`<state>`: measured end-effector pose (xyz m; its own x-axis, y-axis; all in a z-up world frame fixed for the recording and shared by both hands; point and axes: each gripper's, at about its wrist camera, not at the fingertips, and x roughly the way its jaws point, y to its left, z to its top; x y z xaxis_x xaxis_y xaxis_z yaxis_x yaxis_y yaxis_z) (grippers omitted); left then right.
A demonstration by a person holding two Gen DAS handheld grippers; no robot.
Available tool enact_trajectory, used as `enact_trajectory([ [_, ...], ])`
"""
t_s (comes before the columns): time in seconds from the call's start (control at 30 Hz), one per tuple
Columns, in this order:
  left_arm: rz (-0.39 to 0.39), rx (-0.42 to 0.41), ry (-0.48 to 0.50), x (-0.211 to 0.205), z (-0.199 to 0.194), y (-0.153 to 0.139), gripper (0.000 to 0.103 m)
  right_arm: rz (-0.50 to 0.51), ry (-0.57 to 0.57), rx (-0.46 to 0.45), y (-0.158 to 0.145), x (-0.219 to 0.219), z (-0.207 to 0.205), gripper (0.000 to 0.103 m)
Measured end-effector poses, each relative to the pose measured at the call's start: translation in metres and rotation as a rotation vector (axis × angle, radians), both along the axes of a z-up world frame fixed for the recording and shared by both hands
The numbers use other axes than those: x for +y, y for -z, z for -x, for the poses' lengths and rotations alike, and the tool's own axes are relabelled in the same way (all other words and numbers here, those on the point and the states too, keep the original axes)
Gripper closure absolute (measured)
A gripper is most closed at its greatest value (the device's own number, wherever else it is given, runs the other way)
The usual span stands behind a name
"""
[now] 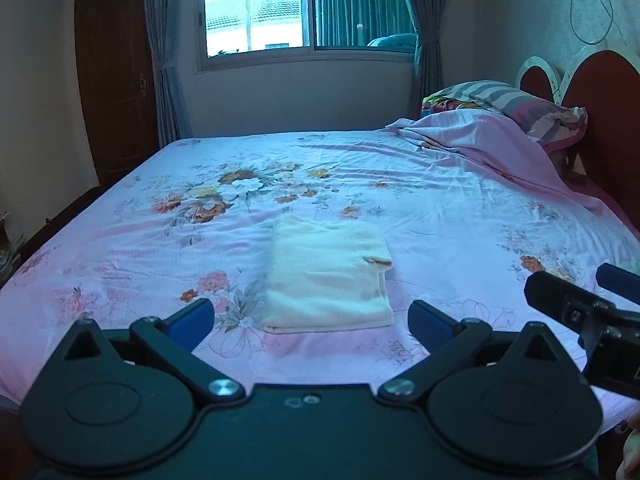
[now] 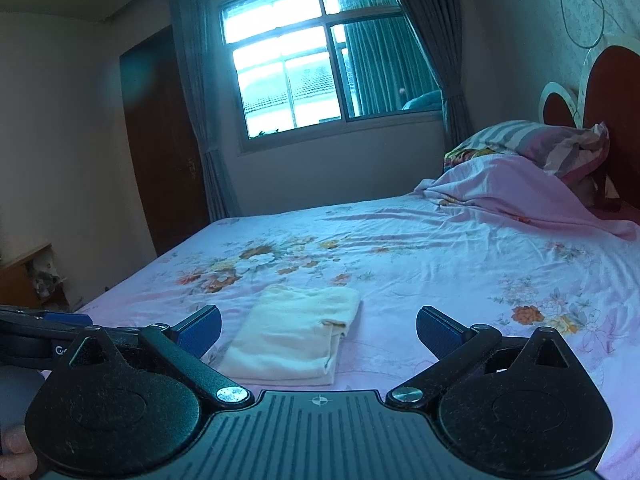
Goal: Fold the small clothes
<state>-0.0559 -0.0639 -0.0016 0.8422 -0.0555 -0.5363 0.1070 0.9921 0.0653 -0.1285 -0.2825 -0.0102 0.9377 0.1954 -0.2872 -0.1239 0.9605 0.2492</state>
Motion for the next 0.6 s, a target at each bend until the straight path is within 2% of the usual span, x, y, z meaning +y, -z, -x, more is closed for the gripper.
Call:
enact_trajectory([
  [0.6,0.026,0.013,0.025,0.0014,-0.0046,0.0033,0.001,0.009,0.001,-0.005,0.0026,-0.0015,-0.0007,0.0],
])
